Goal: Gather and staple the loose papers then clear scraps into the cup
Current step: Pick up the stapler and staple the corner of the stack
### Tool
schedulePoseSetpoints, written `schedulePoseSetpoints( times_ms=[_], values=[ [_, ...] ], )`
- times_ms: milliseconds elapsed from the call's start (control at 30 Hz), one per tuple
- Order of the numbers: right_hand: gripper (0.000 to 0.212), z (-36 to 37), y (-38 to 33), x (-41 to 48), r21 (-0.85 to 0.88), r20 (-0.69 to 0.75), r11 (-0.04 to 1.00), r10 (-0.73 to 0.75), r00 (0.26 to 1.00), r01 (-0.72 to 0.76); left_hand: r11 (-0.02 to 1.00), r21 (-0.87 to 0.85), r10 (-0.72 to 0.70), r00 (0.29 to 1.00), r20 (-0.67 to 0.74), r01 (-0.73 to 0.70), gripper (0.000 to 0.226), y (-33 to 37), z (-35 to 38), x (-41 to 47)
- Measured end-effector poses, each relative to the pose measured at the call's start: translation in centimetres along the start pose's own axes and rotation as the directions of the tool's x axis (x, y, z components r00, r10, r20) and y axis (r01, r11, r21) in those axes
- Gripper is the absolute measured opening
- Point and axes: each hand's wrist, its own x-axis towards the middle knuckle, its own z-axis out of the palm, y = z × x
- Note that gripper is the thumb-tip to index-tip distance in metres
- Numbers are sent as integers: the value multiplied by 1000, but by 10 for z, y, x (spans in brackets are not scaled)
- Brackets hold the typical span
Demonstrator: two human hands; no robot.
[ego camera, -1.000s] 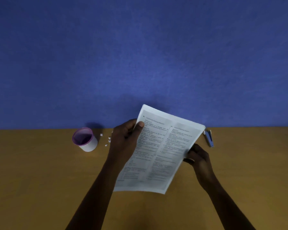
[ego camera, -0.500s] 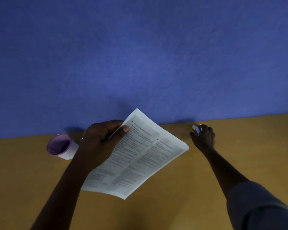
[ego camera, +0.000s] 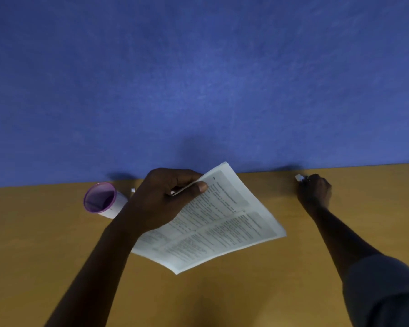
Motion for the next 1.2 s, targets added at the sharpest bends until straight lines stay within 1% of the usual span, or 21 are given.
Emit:
schedulePoseSetpoints(
  times_ms=[67,133,200,267,333,433,567,700,800,900,1033,1200],
  values=[
    [22,-3,-4,-7,72,-2,996,-52,999,52,1000,5,-1,1000,-5,1,22,1,-3,2],
    [23,-11,-11,-18,196,-9,976,-95,995,95,1000,11,7,1000,-10,-7,22,4,-7,4],
    [25,-24,-22,-35,332,3,931,-163,987,152,999,26,22,1000,-9,-22,21,6,-11,5],
    [28,-46,-38,-54,464,42,860,-260,965,212,998,50,36,999,-6,-36,21,10,-16,6],
    [33,-74,-58,-77,576,84,777,-366,927,254,995,81,58,998,-5,-58,21,14,-21,5],
    [35,-120,-91,-113,667,120,680,-501,857,305,987,124,96,995,15,-98,21,21,-27,2],
    [36,-173,-123,-160,808,161,526,-632,758,266,978,143,147,988,39,-151,20,37,-36,-7],
    [38,-208,-146,-199,843,128,447,-706,697,298,975,138,164,983,85,-175,19,50,-43,-17],
    [37,-215,-152,-221,834,111,429,-745,658,346,959,168,214,972,100,-229,19,56,-48,-27],
    [34,-215,-154,-237,851,97,394,-768,633,348,947,185,246,963,112,-263,19,59,-52,-36],
    [33,-215,-156,-258,843,87,410,-745,662,350,925,218,290,948,128,-312,21,61,-53,-48],
    [31,-217,-160,-274,784,86,477,-719,690,398,905,256,316,940,130,-340,24,61,-53,-60]
  ],
)
